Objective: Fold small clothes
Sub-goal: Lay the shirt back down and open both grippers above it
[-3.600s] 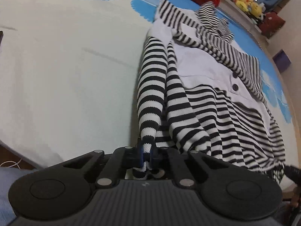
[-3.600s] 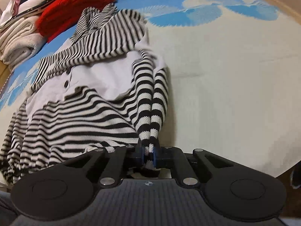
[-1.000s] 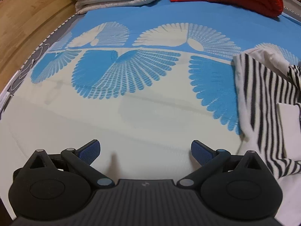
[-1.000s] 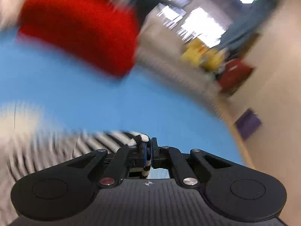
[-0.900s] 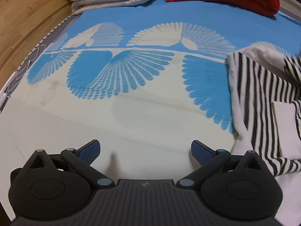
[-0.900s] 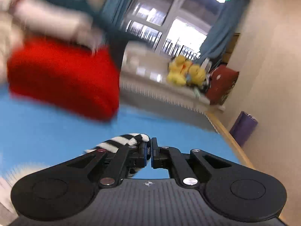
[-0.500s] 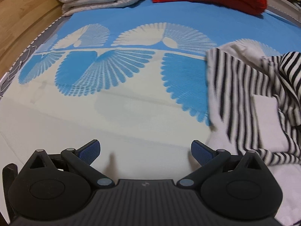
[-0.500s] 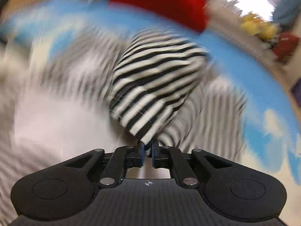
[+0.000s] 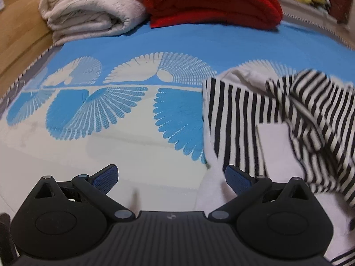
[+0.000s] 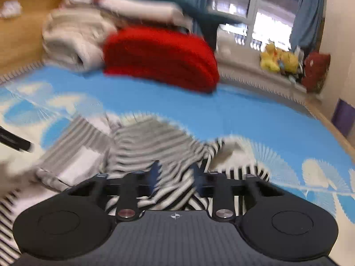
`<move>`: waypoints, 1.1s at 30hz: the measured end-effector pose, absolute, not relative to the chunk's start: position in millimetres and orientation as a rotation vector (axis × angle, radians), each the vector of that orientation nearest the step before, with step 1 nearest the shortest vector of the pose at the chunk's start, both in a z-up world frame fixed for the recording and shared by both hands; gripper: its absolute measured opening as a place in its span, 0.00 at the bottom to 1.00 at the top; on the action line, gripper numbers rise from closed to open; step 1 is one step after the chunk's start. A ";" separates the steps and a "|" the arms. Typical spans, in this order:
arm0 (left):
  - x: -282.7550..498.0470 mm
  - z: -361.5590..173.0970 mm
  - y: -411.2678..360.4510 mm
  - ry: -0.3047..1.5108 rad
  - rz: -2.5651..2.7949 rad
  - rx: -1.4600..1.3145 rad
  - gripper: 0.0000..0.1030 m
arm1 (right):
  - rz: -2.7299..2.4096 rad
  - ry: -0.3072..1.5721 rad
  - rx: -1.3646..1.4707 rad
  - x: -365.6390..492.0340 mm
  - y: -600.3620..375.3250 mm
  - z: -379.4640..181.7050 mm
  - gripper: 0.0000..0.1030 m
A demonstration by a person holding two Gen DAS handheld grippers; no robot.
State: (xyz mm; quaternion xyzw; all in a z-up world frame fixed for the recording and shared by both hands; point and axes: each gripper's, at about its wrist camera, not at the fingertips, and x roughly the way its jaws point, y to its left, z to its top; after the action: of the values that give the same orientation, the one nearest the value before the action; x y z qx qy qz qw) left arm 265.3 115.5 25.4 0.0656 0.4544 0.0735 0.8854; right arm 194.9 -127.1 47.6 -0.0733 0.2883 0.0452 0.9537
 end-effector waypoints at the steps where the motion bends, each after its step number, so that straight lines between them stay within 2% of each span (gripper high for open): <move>1: 265.5 23.5 114.8 0.944 0.155 0.158 1.00 | 0.119 0.629 -0.163 198.4 -123.1 33.5 0.22; 3: 266.3 20.4 115.9 0.947 0.150 0.170 1.00 | 0.185 0.764 -0.236 201.5 -106.9 -9.3 0.22; 6: 264.1 19.5 117.1 0.952 0.114 0.165 1.00 | 0.189 0.686 -0.391 178.9 -89.6 -24.4 0.23; 8: 253.3 28.0 114.6 0.909 0.101 0.174 1.00 | 0.222 0.692 -0.320 161.9 -99.8 2.9 0.36; 9: 245.2 34.2 112.2 0.884 0.091 0.177 1.00 | 0.226 0.677 -0.265 148.9 -107.2 18.0 0.54; 10: 236.5 40.0 109.8 0.868 0.077 0.175 1.00 | 0.215 0.651 -0.222 134.5 -117.7 33.0 0.68; 11: 226.2 45.8 106.8 0.860 0.064 0.166 1.00 | 0.190 0.619 -0.197 116.3 -129.8 47.1 0.71; 15: 180.2 65.1 92.3 0.852 0.070 0.126 1.00 | 0.124 0.571 -0.192 46.7 -152.9 63.4 0.75; 21: 81.6 56.3 89.4 0.869 0.102 0.100 1.00 | 0.131 0.510 -0.184 -52.3 -139.3 35.4 0.82; 25: 28.6 40.5 92.1 0.863 0.135 0.158 1.00 | 0.084 0.583 -0.138 -74.2 -139.8 13.7 0.82; 29: 0.9 24.4 97.1 0.844 0.167 0.155 1.00 | 0.083 0.488 -0.210 -94.5 -138.9 12.5 0.84; 33: -1.7 23.6 97.3 0.818 0.174 0.113 1.00 | 0.071 0.481 -0.229 -101.7 -143.2 6.1 0.85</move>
State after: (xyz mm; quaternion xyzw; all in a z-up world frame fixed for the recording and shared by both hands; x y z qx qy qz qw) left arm -1.7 97.3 23.6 0.0549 0.3970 0.0845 0.9123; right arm -101.7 -143.2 6.1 -0.1132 0.2376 0.0349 0.9641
